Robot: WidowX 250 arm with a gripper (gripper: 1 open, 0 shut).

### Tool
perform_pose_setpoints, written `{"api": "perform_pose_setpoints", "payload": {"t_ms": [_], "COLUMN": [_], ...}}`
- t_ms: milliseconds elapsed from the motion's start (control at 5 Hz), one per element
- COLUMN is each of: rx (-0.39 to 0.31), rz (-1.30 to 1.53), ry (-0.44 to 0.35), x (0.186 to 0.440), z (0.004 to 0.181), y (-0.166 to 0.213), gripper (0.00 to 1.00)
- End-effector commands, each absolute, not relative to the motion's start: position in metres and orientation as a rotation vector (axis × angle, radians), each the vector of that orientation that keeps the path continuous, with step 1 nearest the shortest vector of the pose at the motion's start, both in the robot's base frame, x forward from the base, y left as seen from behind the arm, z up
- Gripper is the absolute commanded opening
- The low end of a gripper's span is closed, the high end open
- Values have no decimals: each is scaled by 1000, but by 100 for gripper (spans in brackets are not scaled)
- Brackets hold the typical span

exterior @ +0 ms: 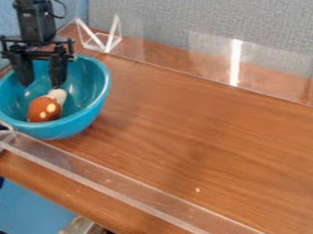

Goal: Put the mushroom in the blue bowl

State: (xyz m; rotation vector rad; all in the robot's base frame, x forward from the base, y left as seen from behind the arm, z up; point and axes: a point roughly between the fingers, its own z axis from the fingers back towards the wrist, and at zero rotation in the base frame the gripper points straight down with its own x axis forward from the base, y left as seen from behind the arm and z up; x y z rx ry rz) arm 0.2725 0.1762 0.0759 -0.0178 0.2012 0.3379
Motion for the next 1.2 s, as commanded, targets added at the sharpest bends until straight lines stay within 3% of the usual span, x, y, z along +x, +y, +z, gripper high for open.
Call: {"api": "perform_pose_setpoints", "payload": {"t_ms": [0,200,400,600,800,1000], "rx": [11,14,15,16,18,11], "rz": [315,303,288,271,246,273], "ry": [130,115,108,93,99,82], "x": [275,274,272,270,271,275], "z": [100,109,104,106,97,113], "y": [173,169,164,159,153,138], "gripper": [100,0,100,100,100,100]}}
